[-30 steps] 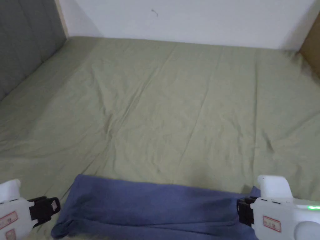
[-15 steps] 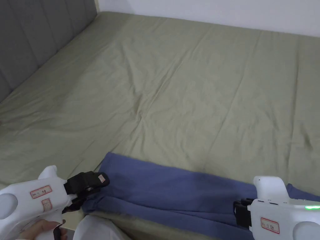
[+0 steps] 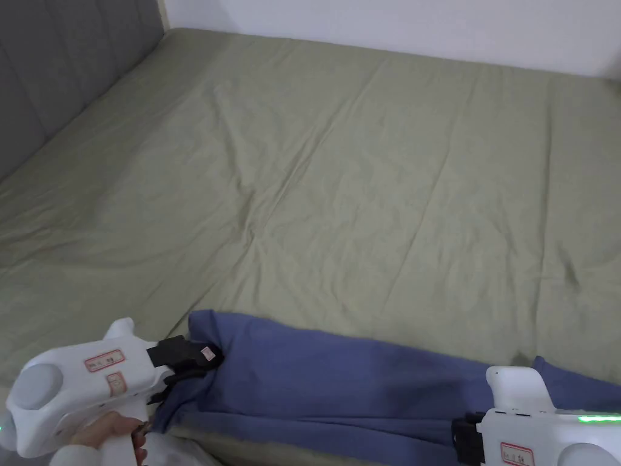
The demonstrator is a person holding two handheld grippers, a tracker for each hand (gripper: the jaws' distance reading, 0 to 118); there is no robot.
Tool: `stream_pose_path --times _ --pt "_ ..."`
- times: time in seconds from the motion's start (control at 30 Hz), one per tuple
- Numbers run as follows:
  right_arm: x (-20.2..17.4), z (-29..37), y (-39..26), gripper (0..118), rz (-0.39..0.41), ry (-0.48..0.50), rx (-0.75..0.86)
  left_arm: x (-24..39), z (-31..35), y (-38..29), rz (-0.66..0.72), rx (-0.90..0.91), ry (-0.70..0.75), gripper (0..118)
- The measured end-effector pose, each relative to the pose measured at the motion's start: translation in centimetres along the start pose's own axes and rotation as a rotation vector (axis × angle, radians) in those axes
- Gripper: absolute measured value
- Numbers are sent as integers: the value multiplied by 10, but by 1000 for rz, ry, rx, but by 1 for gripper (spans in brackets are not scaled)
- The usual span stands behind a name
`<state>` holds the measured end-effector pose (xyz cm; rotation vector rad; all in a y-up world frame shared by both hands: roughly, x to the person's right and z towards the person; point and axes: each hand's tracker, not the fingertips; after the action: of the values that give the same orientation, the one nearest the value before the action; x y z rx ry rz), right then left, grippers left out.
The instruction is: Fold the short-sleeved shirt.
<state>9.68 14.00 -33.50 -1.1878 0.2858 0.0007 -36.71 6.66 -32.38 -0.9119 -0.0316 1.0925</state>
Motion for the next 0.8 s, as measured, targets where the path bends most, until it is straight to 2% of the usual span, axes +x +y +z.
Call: stream_pose_path --times 0.13,0.33,0.43,0.53,0.63,0.67,0.7,0.8 --pt "19 4 -3 0 -62 -12 8 29 31 1 -75 62 11 7" --pt "46 18 -15 0 -138 -1 32 134 45 -30 -408 52 -3 7" --pt "61 23 -23 0 -188 -5 49 188 24 -63 -520 -23 -77 7" --pt "80 28 -33 0 -259 -2 66 224 -23 -102 -607 -173 -175 7" --pt "100 34 -43 0 -316 -12 74 246 -81 -143 -653 -280 -130 7" --pt "107 36 -47 0 -336 -18 78 248 -102 -153 -686 -315 -128 11" --pt "114 38 -51 0 -353 -24 84 249 -121 -164 -703 -353 -135 24" --pt "133 40 -62 0 -410 -36 83 247 -162 -190 -706 -447 -109 48"
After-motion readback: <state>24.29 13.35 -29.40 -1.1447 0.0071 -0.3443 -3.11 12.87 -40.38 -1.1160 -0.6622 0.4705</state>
